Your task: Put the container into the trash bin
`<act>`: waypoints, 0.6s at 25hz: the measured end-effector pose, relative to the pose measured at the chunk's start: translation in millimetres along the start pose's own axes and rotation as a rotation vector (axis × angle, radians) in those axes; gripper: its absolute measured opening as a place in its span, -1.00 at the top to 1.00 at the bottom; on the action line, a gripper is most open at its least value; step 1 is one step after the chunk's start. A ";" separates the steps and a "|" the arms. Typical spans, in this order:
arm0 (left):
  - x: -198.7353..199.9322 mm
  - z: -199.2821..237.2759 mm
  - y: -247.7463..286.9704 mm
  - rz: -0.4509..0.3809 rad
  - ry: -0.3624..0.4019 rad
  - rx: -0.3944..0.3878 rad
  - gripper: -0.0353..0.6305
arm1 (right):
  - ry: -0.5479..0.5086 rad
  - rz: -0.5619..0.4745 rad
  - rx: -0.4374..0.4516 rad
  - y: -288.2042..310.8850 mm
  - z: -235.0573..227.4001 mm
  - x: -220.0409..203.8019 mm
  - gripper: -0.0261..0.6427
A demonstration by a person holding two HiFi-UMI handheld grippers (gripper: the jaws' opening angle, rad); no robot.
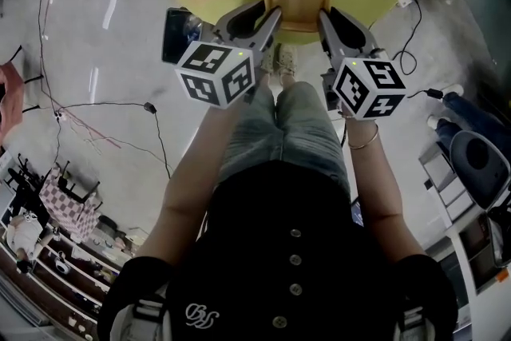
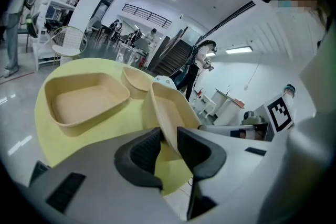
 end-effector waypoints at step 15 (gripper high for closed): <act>14.4 -29.5 -44.0 -0.130 0.050 0.021 0.58 | -0.080 -0.055 0.113 -20.5 21.8 27.7 0.76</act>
Point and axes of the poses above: the fingertips, and each gripper's own axes: y forward along the fingers, z to its left, x out of its top, the point moved 4 cm from there along -y, backward along the fingers, and after that the axes turned 10 degrees about -y, right-handed, at the moved point
